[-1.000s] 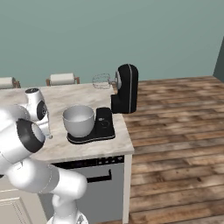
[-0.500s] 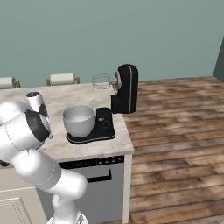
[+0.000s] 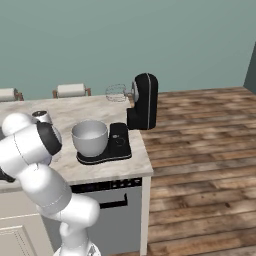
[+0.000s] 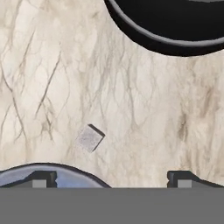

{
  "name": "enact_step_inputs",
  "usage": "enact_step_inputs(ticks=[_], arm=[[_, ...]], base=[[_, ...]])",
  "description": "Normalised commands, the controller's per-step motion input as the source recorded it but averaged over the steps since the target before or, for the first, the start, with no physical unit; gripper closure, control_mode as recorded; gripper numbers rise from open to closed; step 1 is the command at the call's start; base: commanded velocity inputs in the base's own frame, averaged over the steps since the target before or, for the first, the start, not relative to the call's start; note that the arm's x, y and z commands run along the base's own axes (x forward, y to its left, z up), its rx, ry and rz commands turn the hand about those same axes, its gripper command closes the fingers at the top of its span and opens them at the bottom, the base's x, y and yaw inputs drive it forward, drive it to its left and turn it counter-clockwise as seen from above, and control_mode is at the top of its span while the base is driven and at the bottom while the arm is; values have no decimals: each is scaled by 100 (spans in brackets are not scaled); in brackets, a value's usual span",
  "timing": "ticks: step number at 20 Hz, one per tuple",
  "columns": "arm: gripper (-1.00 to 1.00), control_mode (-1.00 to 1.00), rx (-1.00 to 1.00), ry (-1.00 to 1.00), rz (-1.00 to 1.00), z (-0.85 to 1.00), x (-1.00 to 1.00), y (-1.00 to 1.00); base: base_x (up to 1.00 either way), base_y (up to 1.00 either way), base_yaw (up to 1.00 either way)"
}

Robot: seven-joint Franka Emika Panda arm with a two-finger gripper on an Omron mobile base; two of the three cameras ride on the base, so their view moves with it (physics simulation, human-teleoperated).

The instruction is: Add butter and sugar cubes to the stand mixer bowl and then turn on the stand mixer to begin making frosting.

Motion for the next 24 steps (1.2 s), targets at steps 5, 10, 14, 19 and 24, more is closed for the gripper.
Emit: enact_step_inputs(ticks=[5, 10, 14, 19, 24], arm=[[-100, -100, 0, 0, 4, -23, 3, -5], [-100, -100, 0, 0, 3, -20, 8, -9], [-100, -100, 0, 0, 3, -15, 14, -4], [-100, -100, 0, -1, 3, -12, 23, 0], [-100, -100, 0, -3, 3, -11, 28, 0]], base=[[0, 0, 0], [0, 0, 0], [0, 0, 0], [0, 0, 0], [0, 0, 0]])
